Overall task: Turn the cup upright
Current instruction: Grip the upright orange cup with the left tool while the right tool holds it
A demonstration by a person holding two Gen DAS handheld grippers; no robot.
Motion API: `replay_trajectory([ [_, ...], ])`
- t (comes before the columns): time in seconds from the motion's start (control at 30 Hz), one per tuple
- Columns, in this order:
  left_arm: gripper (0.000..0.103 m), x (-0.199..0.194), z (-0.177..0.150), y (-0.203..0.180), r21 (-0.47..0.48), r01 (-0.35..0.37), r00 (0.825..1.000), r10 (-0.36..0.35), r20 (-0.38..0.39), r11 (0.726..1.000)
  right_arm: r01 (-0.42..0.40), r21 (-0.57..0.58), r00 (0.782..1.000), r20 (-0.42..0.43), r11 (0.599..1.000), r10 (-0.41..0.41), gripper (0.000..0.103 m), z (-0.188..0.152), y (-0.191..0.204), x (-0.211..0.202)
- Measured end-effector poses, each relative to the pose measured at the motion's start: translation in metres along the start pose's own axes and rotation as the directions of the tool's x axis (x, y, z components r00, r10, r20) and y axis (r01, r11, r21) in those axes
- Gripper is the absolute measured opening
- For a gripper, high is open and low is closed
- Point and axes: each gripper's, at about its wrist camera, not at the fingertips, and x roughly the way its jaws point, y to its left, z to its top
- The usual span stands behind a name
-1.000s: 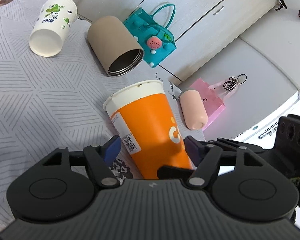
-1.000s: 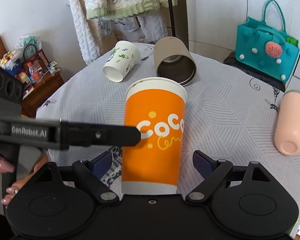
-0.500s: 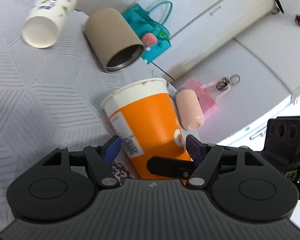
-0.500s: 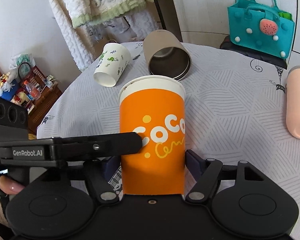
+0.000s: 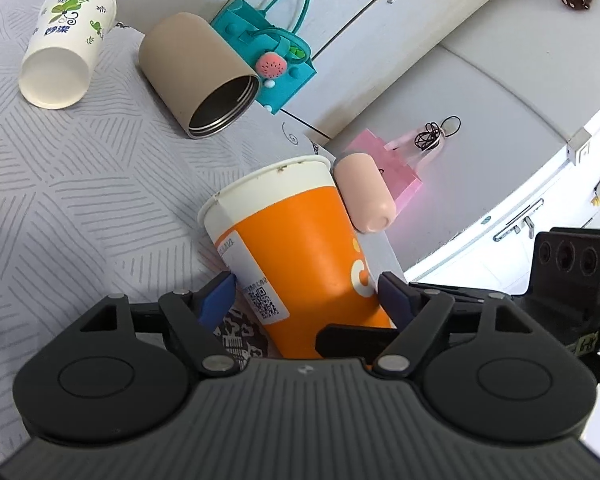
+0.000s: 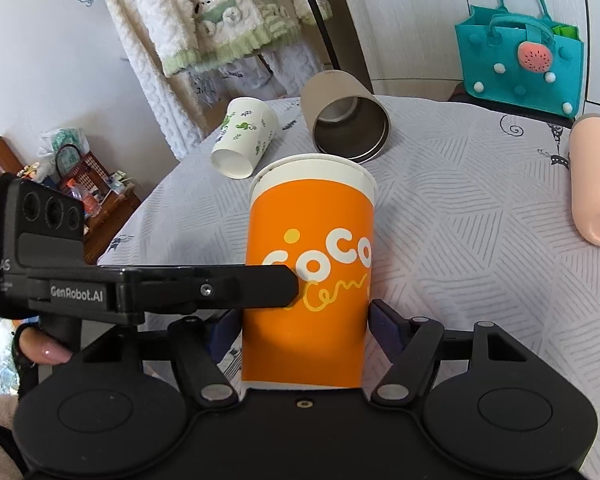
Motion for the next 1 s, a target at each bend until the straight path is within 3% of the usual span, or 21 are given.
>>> replay_trajectory([
  [0.27, 0.079, -0.01, -0.005, 0.004, -0.019, -0.012, 0.999, 0.012, 0.048, 1.0, -0.034, -0.026, 0.999, 0.025, 0.999, 0.034, 0.074, -0.004, 0.009, -0.004],
  [0.53, 0.076, -0.031, -0.008, -0.007, 0.118, -0.028, 0.99, 0.012, 0.137, 0.993, 0.037, -0.185, 0.995, 0.101, 0.982, -0.019, 0.074, -0.009, 0.037, -0.003],
  [0.67, 0.075, -0.038, -0.008, -0.004, 0.125, -0.019, 0.988, -0.001, 0.154, 0.992, 0.1, -0.244, 0.976, 0.215, 0.965, -0.047, 0.074, -0.025, 0.048, -0.002],
  [0.83, 0.073, -0.05, -0.005, -0.015, 0.245, -0.048, 0.982, 0.0, 0.191, 0.968, 0.18, -0.271, 0.936, 0.342, 0.946, -0.081, 0.074, -0.04, 0.063, 0.001],
  [1.0, 0.072, -0.054, 0.005, -0.03, 0.336, -0.128, 0.975, 0.057, 0.214, 0.933, 0.208, -0.276, 0.925, 0.368, 0.938, -0.097, 0.074, -0.028, 0.066, 0.008],
])
